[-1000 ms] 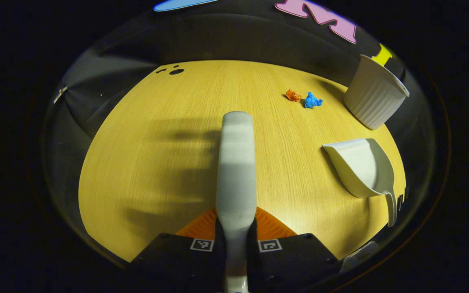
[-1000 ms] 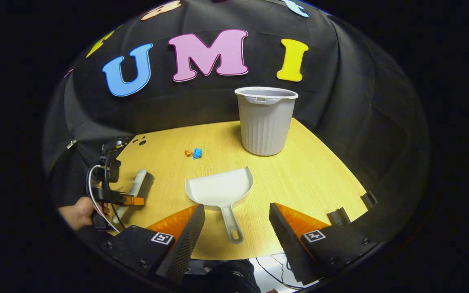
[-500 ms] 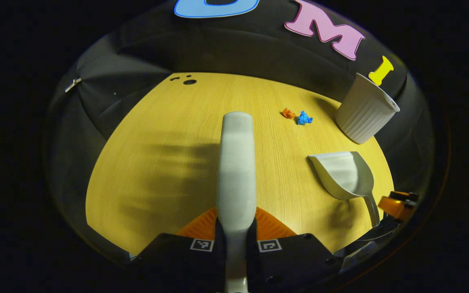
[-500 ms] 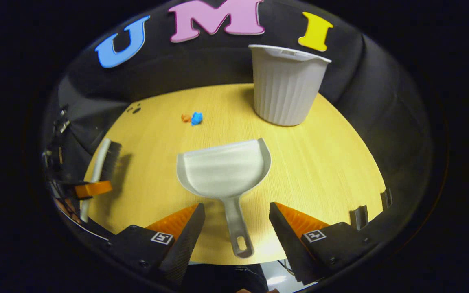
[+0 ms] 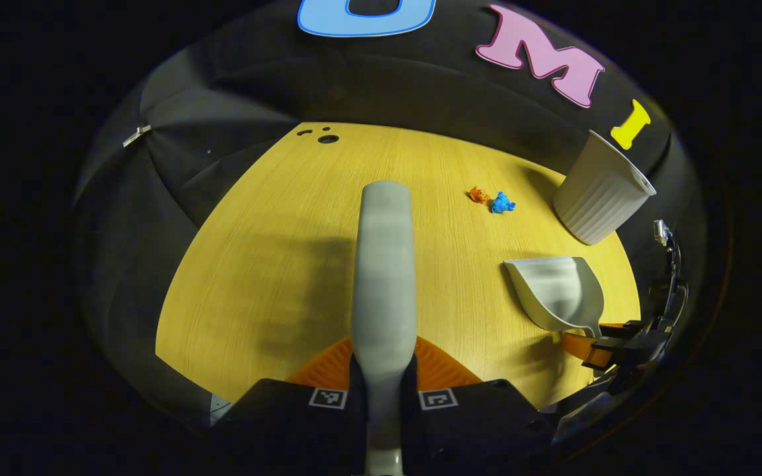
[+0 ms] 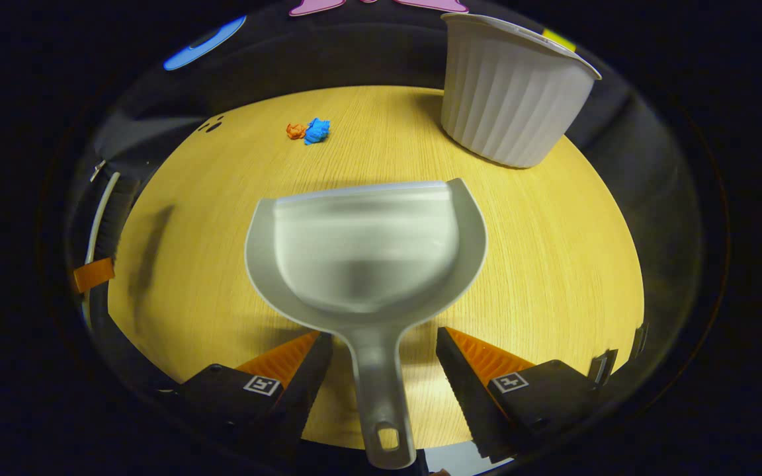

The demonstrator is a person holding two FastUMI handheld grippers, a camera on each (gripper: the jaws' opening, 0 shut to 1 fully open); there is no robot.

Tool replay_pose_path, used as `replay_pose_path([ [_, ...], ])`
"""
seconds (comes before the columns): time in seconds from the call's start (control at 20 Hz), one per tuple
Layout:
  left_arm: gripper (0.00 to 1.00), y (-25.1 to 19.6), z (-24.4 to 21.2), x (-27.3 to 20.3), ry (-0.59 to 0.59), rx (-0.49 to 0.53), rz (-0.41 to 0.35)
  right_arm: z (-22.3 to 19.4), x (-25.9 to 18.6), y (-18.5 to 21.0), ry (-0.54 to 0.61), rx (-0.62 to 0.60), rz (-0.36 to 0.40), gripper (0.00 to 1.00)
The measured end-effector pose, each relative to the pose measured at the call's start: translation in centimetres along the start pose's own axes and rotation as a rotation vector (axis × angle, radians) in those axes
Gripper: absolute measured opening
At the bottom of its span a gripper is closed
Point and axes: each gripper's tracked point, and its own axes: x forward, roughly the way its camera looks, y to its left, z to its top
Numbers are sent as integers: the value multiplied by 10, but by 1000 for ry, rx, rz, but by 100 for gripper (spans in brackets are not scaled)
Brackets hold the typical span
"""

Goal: Pick up the small broom and dustpan from the desktop, sweep the trash into the dustpan with the broom, and then empty the trash into the garbage bin.

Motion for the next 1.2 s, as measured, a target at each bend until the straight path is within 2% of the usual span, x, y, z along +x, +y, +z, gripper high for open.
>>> replay_pose_path([
  [0.1,25,-1,-1,1,7,-5,11,-1,4,3,20,-7,9,98],
  [0.25,25,0,5,1,-10,-18,39,-2,9,8,31,-11,28,82],
  [0.35,27,-1,4,1,-3,-25,46,0,11,8,24,-23,35,76],
  [0.5,27,-2,4,5,9,-36,52,2,11,8,25,-47,45,73],
  [0.6,27,-3,4,6,12,-40,58,2,9,6,30,-50,53,60],
  [0.7,25,-3,6,12,-1,-40,73,4,11,6,40,-26,69,42],
  [0.75,25,-4,5,15,9,-41,74,4,13,6,50,-28,84,40],
  [0.9,27,-8,4,24,26,-46,71,3,10,6,62,-29,136,38],
  [1.05,27,-11,10,35,39,-9,56,5,10,6,90,-1,202,37],
  [1.2,25,-11,30,52,37,47,70,7,12,-1,80,-40,204,36],
])
